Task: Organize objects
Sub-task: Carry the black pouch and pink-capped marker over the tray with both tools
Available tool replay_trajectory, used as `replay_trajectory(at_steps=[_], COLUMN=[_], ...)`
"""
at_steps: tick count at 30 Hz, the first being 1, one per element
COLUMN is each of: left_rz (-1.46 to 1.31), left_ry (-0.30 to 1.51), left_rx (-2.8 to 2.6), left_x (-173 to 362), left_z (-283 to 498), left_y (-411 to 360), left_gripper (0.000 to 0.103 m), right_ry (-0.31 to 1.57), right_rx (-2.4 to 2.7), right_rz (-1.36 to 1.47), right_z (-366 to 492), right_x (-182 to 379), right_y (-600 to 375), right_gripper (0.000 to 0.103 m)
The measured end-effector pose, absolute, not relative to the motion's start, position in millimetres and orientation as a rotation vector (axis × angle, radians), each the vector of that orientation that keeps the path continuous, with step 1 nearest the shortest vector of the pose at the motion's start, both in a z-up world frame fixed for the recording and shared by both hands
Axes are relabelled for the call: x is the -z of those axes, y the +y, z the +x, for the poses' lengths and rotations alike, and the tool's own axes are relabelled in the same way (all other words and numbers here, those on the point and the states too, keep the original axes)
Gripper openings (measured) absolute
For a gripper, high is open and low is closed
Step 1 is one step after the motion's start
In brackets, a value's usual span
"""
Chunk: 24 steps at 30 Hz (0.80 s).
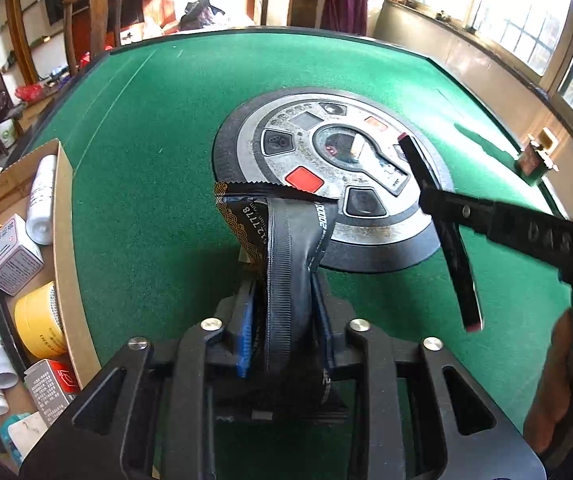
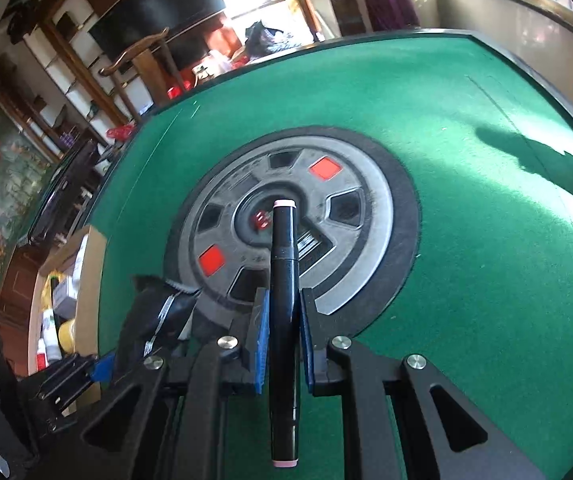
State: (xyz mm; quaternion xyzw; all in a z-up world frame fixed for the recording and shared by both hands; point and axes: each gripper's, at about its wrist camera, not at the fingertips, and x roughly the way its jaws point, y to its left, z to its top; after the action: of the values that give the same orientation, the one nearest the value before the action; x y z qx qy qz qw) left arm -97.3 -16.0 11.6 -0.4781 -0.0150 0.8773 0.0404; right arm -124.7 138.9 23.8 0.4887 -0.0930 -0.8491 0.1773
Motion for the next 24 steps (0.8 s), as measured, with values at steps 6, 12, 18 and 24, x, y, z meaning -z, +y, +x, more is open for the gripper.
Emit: replay_trajectory(at_steps=[6, 12, 18, 24], left_rz=[-1.477, -1.419, -1.408, -1.363], left_ry=[0.084, 0.137, 0.108, 0.12], left_rx=[-2.726, -2.758, -2.753, -2.775], left_x=[-5.3, -13.7, -12.6, -18.6], left_z=[-93.8, -85.4, -86.2, -81.8], left_y=[-4.6, 3.7, -1.1, 1.3], left_gripper=[0.039, 0.026, 0.025, 0.025], right_ry=[-0.237, -0.246, -0.258, -0.26], right_rx=[2.411, 2.427, 2.444, 2.45], right_rz=[1.361, 1.344, 1.33, 1.319], right_z=[-115.5, -113.2, -112.5, -113.2], right_x=[-25.6, -27.1, -29.8, -31.3], right_y=[132.5, 136.3, 140.5, 140.9], right_gripper=[0.013, 0.013, 0.013, 0.013])
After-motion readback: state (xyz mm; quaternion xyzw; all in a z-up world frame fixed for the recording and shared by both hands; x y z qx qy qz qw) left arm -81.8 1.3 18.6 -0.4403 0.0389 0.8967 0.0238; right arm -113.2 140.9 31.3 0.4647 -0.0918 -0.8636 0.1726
